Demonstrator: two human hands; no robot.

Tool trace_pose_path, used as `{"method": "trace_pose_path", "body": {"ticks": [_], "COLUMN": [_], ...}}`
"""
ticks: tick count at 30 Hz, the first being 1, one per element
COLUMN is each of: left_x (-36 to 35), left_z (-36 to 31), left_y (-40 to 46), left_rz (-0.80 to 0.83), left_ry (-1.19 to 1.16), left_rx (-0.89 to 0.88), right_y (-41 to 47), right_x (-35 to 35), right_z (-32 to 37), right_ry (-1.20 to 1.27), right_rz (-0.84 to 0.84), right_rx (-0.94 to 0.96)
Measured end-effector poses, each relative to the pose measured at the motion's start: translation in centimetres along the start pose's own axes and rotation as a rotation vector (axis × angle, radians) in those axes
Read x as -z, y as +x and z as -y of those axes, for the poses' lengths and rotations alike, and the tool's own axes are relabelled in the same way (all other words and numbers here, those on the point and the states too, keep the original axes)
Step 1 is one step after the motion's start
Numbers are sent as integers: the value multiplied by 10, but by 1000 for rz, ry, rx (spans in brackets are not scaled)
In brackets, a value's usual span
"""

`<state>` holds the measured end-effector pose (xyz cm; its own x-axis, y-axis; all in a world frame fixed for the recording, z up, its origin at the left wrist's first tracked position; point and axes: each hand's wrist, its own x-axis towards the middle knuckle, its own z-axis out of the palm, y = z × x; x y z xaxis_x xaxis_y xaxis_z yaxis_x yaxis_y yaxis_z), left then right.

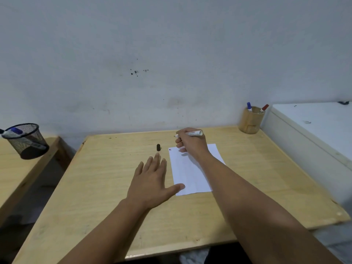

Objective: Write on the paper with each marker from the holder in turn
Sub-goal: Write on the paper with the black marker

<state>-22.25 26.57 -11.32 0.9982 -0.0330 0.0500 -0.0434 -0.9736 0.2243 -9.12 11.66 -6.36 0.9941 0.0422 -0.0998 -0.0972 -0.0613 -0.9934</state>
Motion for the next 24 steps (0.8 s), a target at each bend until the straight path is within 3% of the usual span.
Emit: {"method": "trace_pose_path", "body": {"ticks": [24], "left_x": [-3], "left_z": [3], "left_y": [2], "left_rz": [2], "left_ry": [14], "left_rx": [-4], "right_y": [17], "right_x": [-13], "right_z": [-47], "right_ry": [-116], "right_rz": [-81], "right_rx": [84]}}
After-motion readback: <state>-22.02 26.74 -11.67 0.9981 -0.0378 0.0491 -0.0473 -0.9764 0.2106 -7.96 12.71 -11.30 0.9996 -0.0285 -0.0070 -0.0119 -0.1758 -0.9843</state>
